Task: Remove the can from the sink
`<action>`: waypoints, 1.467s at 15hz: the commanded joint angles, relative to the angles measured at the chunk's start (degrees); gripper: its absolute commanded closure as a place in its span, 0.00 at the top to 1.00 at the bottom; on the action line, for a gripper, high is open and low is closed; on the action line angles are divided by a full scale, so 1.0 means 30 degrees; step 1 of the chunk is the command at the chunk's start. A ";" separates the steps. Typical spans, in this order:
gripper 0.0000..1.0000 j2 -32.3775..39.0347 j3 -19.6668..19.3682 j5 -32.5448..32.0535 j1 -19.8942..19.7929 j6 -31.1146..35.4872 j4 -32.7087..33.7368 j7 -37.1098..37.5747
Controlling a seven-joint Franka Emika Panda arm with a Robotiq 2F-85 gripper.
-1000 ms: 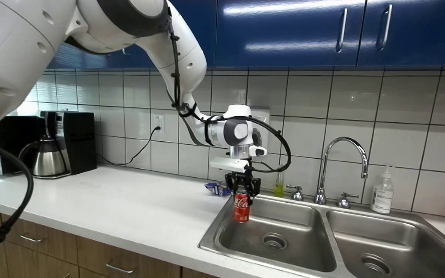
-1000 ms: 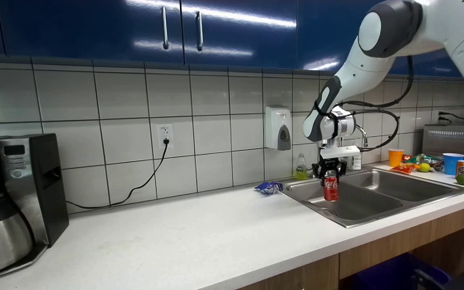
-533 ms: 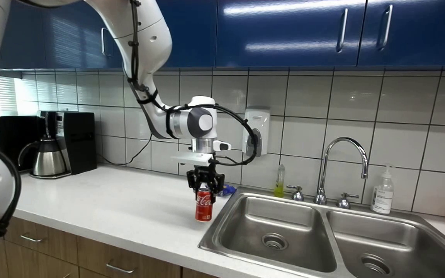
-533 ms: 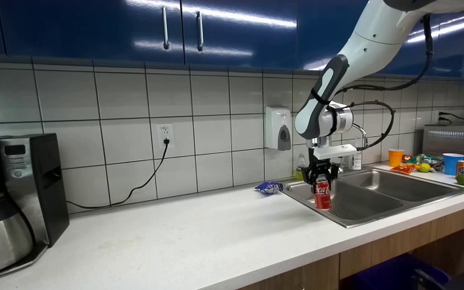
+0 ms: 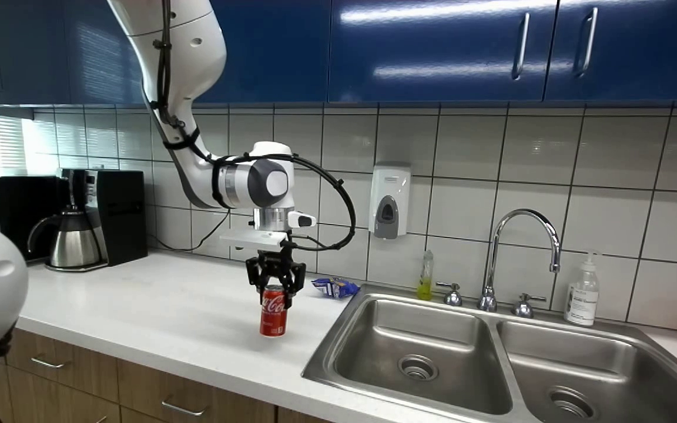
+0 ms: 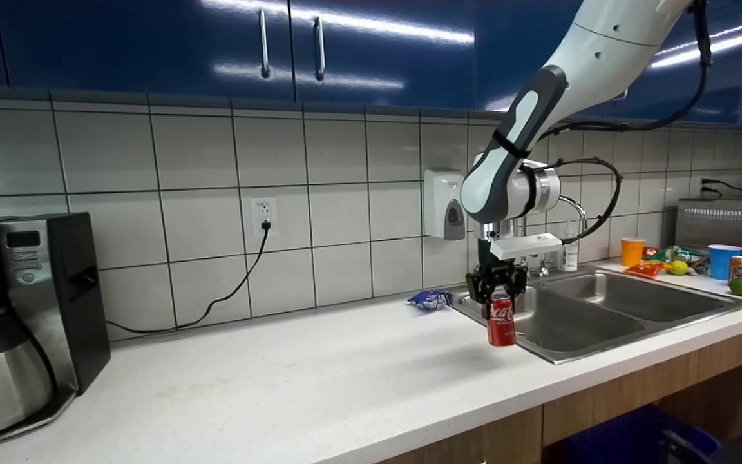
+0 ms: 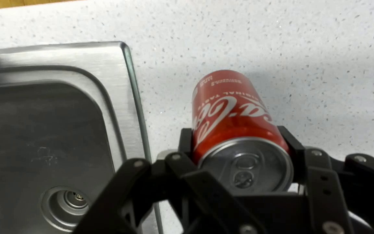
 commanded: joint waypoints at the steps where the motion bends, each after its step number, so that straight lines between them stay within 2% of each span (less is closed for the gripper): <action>1: 0.38 -0.0421 0.0331 -0.0244 -0.0144 0.1000 -0.0778 0.0588; 16: 0.38 0.2191 0.0068 -0.0503 0.0094 0.4767 -0.0732 0.0989; 17: 0.52 0.2211 0.0033 -0.0539 0.0130 0.4825 -0.0743 0.1107; 18: 0.88 0.2189 -0.0009 -0.0610 0.0152 0.4869 -0.0750 0.1180; 21: 1.00 0.2189 -0.0047 -0.0625 0.0186 0.4780 -0.0768 0.1255; 22: 1.00 0.2156 -0.0046 -0.0603 0.0197 0.4731 -0.0793 0.1244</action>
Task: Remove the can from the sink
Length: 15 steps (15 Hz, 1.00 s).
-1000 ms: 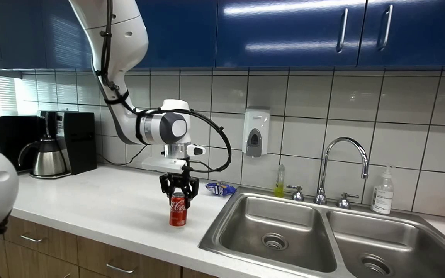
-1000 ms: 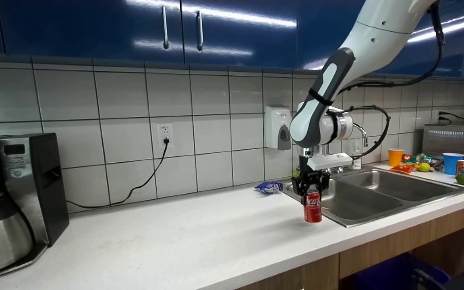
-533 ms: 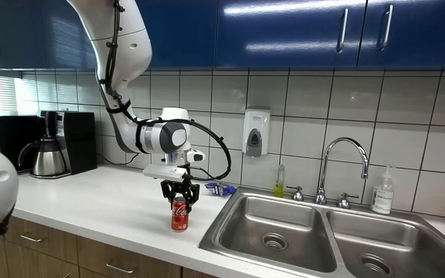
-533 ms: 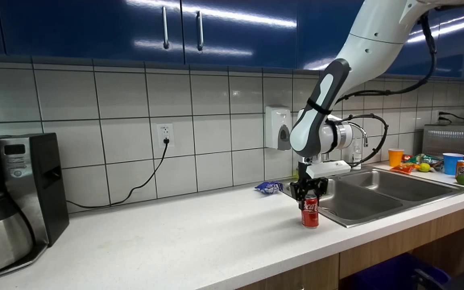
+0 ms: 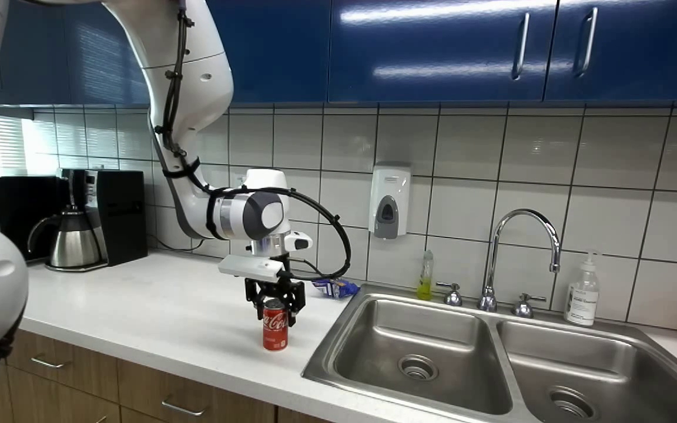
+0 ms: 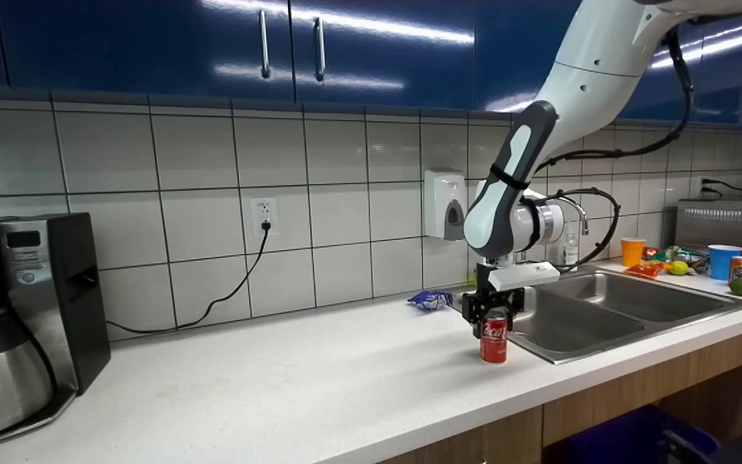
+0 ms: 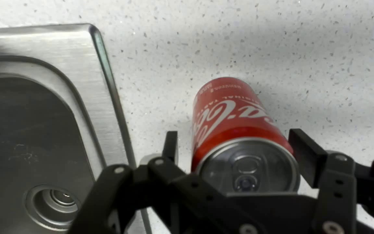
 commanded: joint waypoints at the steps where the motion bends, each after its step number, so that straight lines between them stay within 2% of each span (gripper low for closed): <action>1: 1.00 -0.0113 -0.0088 -0.0469 0.0186 0.0016 0.0010 0.0764; 12: 1.00 -0.3007 0.0063 -0.0721 0.0216 -0.1052 -0.0661 0.0620; 15: 1.00 -0.3930 0.0104 -0.0842 0.0111 -0.1989 -0.1028 0.0601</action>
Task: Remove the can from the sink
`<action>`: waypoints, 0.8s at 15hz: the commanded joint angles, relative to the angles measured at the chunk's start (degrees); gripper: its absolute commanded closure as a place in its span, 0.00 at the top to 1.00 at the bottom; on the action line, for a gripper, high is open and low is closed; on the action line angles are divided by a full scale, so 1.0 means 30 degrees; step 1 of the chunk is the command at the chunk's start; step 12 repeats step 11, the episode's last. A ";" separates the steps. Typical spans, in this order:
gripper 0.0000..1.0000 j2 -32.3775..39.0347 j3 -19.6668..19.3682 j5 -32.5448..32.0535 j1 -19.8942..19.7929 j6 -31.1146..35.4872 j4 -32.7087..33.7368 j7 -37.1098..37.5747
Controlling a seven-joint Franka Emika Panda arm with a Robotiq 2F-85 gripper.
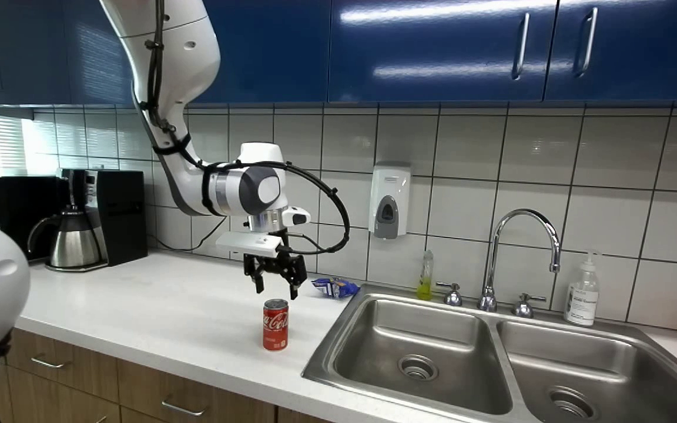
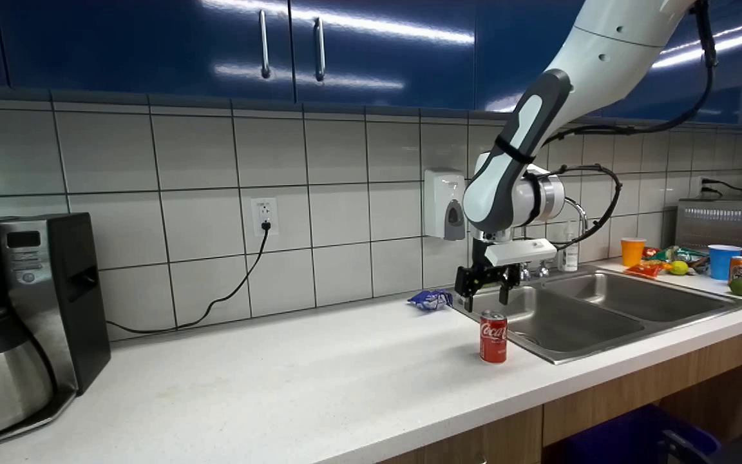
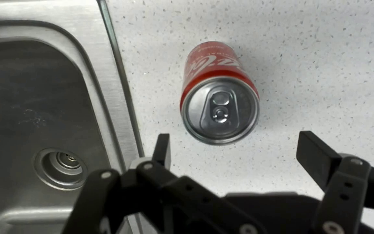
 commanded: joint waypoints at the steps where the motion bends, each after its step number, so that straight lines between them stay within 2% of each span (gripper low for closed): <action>1: 1.00 -0.2000 0.0148 -0.0647 -0.0190 -0.1699 -0.0978 0.0513; 6: 1.00 -0.4204 0.0344 -0.1069 -0.0347 -0.3952 -0.1863 0.0808; 7: 1.00 -0.2608 0.0373 -0.0172 -0.0380 -0.2845 -0.1065 -0.0023; 12: 1.00 -0.3652 0.0404 -0.0448 -0.0410 -0.3481 -0.1554 0.0013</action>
